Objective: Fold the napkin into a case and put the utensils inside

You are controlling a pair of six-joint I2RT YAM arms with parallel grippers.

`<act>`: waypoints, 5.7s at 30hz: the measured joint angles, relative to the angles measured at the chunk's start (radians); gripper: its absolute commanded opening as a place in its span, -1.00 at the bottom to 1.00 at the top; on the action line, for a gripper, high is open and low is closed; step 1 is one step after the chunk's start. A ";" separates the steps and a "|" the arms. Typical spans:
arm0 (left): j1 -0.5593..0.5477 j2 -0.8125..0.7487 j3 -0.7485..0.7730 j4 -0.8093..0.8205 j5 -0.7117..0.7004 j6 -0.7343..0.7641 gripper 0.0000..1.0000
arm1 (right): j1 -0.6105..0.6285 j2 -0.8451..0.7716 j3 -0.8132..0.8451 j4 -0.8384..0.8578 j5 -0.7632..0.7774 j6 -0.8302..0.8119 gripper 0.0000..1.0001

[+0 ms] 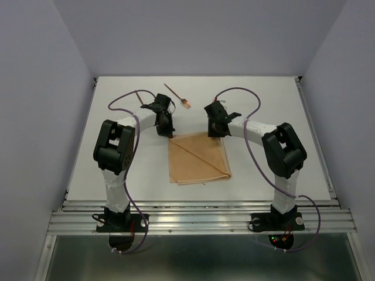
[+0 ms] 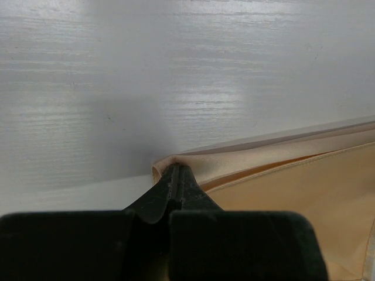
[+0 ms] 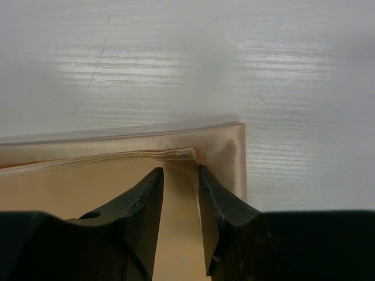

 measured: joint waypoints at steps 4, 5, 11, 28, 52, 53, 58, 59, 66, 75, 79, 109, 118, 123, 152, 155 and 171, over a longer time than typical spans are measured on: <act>0.000 -0.005 0.000 -0.002 -0.014 0.000 -1.00 | 0.000 -0.028 -0.006 -0.009 0.002 0.000 -0.25; 0.000 -0.011 0.000 -0.003 -0.020 0.000 -1.00 | 0.000 -0.039 -0.011 -0.011 0.001 0.000 -0.24; 0.000 -0.075 0.000 -0.007 -0.035 -0.002 -1.00 | 0.000 -0.176 -0.053 -0.004 0.008 -0.003 -0.19; 0.000 -0.090 -0.018 -0.010 -0.041 -0.005 -1.00 | -0.014 -0.006 0.003 -0.004 -0.006 -0.026 -0.26; 0.000 -0.135 -0.057 -0.023 -0.031 -0.003 -1.00 | -0.027 0.010 0.012 0.014 0.036 -0.018 -0.99; 0.000 -0.140 -0.060 -0.023 -0.031 -0.003 -1.00 | -0.027 0.006 0.005 0.014 0.039 -0.017 -0.99; 0.000 -0.146 -0.068 -0.026 -0.031 -0.002 -1.00 | -0.034 0.000 -0.012 0.017 0.051 -0.006 -0.99; 0.000 -0.146 -0.068 -0.026 -0.030 -0.001 -1.00 | -0.034 -0.001 -0.016 0.023 0.052 -0.003 -0.99; -0.005 -0.152 -0.087 -0.031 -0.026 0.005 -1.00 | -0.038 -0.011 -0.023 0.028 0.043 -0.001 -0.65; -0.024 -0.220 -0.148 -0.040 -0.032 0.005 -1.00 | -0.038 -0.166 -0.125 0.054 -0.011 0.018 -0.66; -0.029 -0.214 -0.149 -0.038 -0.037 0.005 -1.00 | -0.031 -0.302 -0.230 0.071 -0.046 0.050 -0.69; -0.029 -0.037 0.008 -0.042 -0.051 0.006 -1.00 | 0.122 -0.673 -0.548 -0.088 -0.052 0.223 -0.74; -0.029 -0.049 0.008 -0.054 -0.053 0.012 -1.00 | 0.186 -0.587 -0.544 -0.081 -0.056 0.266 -0.76; -0.029 -0.050 0.007 -0.051 -0.050 0.013 -1.00 | 0.193 -0.513 -0.545 -0.075 -0.058 0.300 -0.77; -0.029 -0.016 0.000 0.002 -0.030 0.012 -1.00 | 0.231 -0.139 -0.153 0.091 -0.069 0.262 -0.77; -0.029 -0.012 -0.002 0.003 -0.030 0.012 -1.00 | 0.231 -0.072 -0.099 0.101 -0.076 0.262 -0.75; -0.029 -0.010 -0.006 0.007 -0.031 0.012 -1.00 | 0.231 0.042 -0.054 0.205 -0.060 0.285 -0.77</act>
